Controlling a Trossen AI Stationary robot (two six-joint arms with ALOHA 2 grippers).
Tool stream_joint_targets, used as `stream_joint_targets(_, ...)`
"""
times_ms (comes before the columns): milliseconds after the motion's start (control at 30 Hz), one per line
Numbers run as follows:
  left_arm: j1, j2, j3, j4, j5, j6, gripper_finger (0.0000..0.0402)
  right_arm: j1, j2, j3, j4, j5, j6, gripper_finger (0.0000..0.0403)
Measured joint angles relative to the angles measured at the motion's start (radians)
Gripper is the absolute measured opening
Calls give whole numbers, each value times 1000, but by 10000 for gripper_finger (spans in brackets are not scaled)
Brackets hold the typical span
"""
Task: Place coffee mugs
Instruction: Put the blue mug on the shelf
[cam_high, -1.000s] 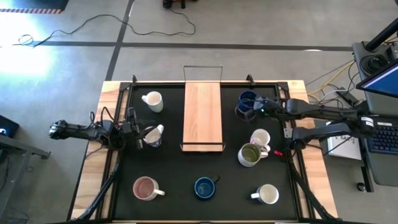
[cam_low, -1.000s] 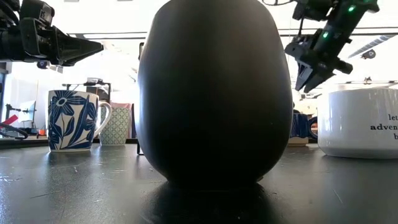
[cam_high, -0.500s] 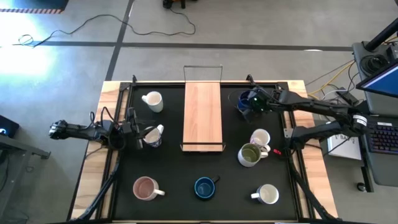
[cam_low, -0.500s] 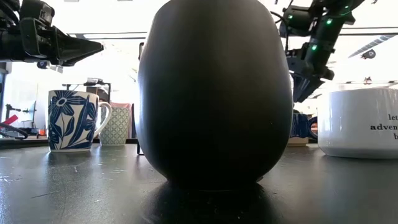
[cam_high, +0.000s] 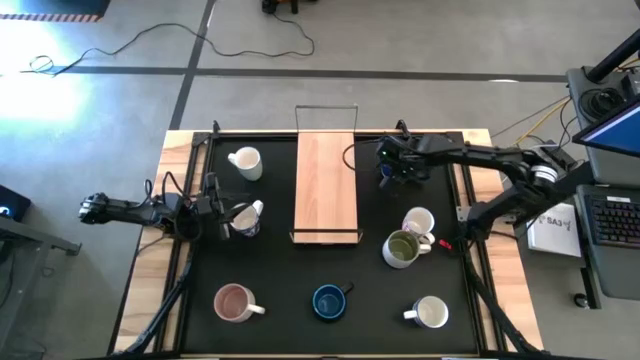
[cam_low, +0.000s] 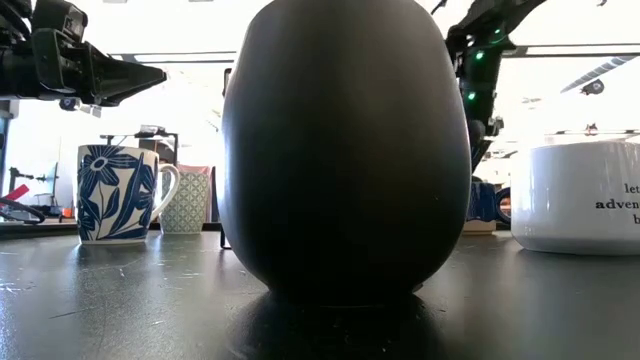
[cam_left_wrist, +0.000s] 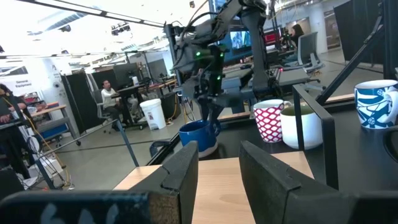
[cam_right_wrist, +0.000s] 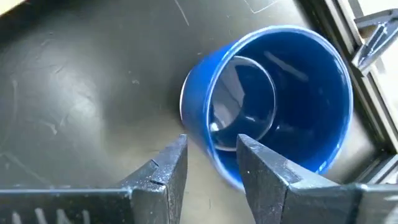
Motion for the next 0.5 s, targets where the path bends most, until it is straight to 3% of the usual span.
stream_joint_targets(267, 0, 0, 0, 0, 0, 0, 100, -62, 76, 21, 1, -31, -43, 115)
stream_joint_targets(500, 0, 0, 0, 0, 0, 0, 100, -70, 95, 20, 2, -85, -84, 49)
